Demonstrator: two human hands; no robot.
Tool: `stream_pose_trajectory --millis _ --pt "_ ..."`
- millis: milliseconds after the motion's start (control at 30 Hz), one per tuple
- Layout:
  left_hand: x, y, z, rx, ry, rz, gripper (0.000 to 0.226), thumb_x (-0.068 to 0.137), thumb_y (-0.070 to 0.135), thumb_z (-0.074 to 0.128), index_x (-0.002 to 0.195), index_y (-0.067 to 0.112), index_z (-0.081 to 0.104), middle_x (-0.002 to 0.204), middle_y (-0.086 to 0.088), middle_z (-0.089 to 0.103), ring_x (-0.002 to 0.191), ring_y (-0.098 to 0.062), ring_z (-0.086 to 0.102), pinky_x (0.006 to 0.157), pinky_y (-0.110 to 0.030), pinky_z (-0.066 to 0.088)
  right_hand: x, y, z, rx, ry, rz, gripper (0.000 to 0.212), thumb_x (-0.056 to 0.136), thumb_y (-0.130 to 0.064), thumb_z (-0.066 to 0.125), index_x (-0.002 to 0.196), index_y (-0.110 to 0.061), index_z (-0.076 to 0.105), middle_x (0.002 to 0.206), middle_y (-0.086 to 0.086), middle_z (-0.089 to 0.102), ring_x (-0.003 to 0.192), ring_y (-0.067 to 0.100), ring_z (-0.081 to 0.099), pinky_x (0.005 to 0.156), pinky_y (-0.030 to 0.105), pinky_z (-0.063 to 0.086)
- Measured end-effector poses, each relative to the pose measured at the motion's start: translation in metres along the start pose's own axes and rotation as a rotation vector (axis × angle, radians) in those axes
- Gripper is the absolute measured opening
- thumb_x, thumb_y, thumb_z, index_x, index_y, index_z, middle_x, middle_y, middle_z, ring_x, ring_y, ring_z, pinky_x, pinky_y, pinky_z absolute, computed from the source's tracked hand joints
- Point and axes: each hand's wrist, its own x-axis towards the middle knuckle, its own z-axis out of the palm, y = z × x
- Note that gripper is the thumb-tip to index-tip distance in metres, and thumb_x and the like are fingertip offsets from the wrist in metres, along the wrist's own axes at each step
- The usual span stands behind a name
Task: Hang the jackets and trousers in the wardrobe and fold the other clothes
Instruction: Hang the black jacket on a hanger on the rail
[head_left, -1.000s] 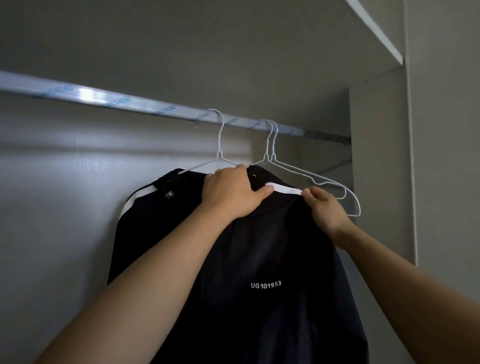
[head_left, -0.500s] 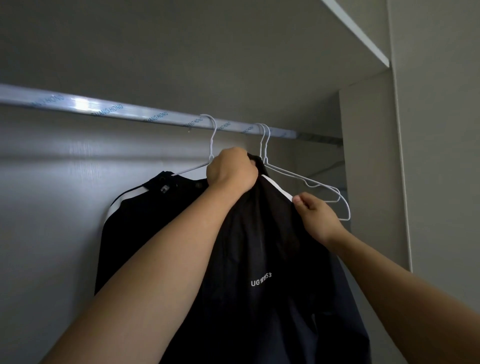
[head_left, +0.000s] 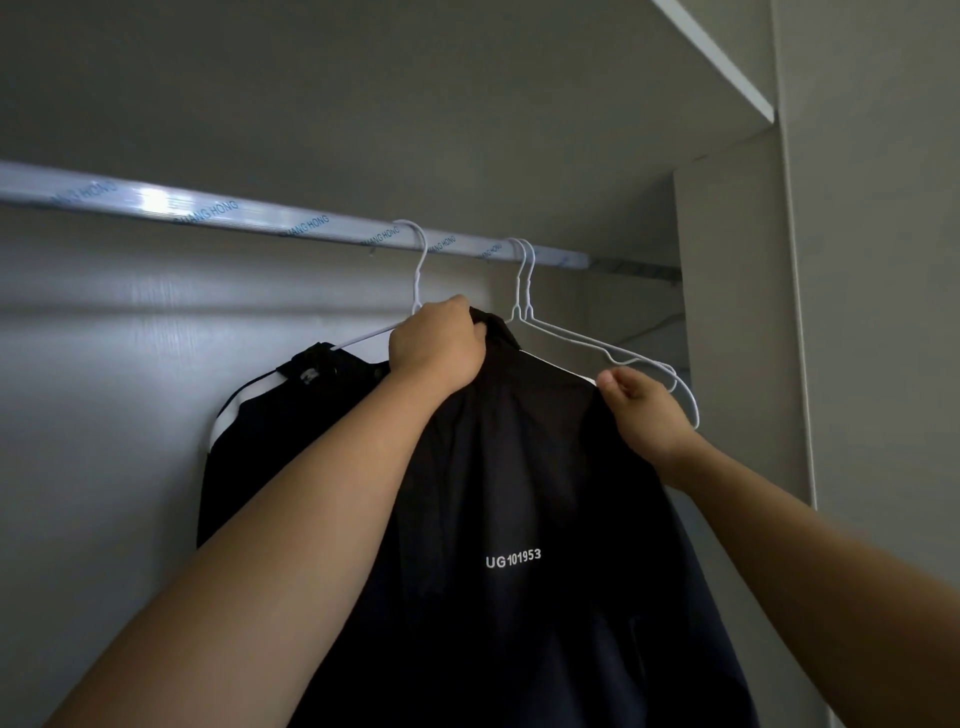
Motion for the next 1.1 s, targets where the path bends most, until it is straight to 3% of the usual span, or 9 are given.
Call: stream_pose_trajectory --millis 133,267,367,600,733,900,1000,1100 --pt "0.002 -0.006 0.003 -0.057 -0.029 0.026 0.018 0.099 0.036 0.052 0.091 0.02 0.047 0.084 0.001 0.052 0.078 -0.026 0.047 0.064 -0.036 0.036 0.001 -0.001 -0.002 -0.11 -0.02 -0.017 0.032 0.105 -0.039 0.048 0.079 -0.021 0.054 0.074 -0.005 0.059 0.075 0.017 0.056 0.066 0.032 0.037" --pt "0.002 -0.008 0.005 -0.081 -0.036 0.028 0.017 0.098 0.034 0.055 0.092 0.019 0.052 0.087 0.0 0.054 0.08 -0.027 0.049 0.066 -0.036 0.038 -0.014 0.011 0.0 -0.11 -0.017 -0.072 0.013 0.098 -0.036 0.063 0.104 -0.026 0.057 0.089 -0.01 0.064 0.082 0.008 0.062 0.069 0.025 0.043" --pt "0.003 -0.011 0.003 -0.076 -0.049 0.038 0.015 0.098 0.033 0.056 0.096 0.018 0.058 0.092 -0.001 0.059 0.083 -0.027 0.052 0.066 -0.035 0.04 -0.02 0.019 -0.006 -0.19 -0.107 -0.1 0.009 0.098 -0.025 0.065 0.107 -0.025 0.067 0.101 -0.003 0.07 0.09 0.016 0.068 0.076 0.028 0.051" --pt "0.004 -0.019 0.002 -0.108 -0.075 0.038 0.013 0.095 0.032 0.058 0.097 0.019 0.061 0.092 0.001 0.06 0.085 -0.027 0.056 0.066 -0.034 0.04 -0.013 0.003 -0.013 -0.472 -0.158 -0.242 0.037 0.091 0.006 0.055 0.113 -0.017 0.075 0.108 0.005 0.074 0.104 0.026 0.066 0.079 0.019 0.038" --pt "0.0 -0.017 0.003 -0.102 -0.047 0.039 0.015 0.095 0.034 0.058 0.1 0.02 0.062 0.1 -0.003 0.066 0.091 -0.031 0.061 0.067 -0.035 0.04 -0.013 -0.009 -0.005 -0.342 -0.175 -0.168 0.035 0.095 -0.003 0.048 0.115 -0.018 0.072 0.112 0.004 0.074 0.107 0.024 0.067 0.088 0.029 0.049" --pt "-0.007 -0.015 0.002 -0.068 -0.019 0.07 0.016 0.096 0.038 0.059 0.1 0.023 0.061 0.099 0.0 0.067 0.092 -0.028 0.063 0.065 -0.033 0.038 -0.007 -0.026 0.014 -0.277 -0.07 -0.185 0.031 0.102 -0.019 0.047 0.129 -0.017 0.063 0.126 0.009 0.064 0.121 0.029 0.057 0.104 0.038 0.044" --pt "-0.013 -0.017 -0.002 -0.11 -0.065 0.1 0.033 0.092 0.052 0.063 0.112 0.027 0.059 0.114 0.003 0.063 0.104 -0.022 0.061 0.075 -0.035 0.044 -0.006 -0.045 0.035 -0.313 -0.046 -0.23 0.037 0.104 -0.03 0.047 0.137 -0.017 0.055 0.134 0.01 0.056 0.125 0.031 0.053 0.106 0.043 0.043" --pt "-0.024 -0.027 -0.015 -0.325 -0.081 0.157 0.048 0.087 0.066 0.061 0.116 0.028 0.056 0.121 0.01 0.053 0.109 -0.013 0.055 0.09 -0.035 0.048 -0.009 -0.067 0.056 -0.36 0.058 -0.302 0.041 0.101 -0.033 0.049 0.14 -0.019 0.049 0.136 0.01 0.054 0.126 0.032 0.051 0.103 0.051 0.042"
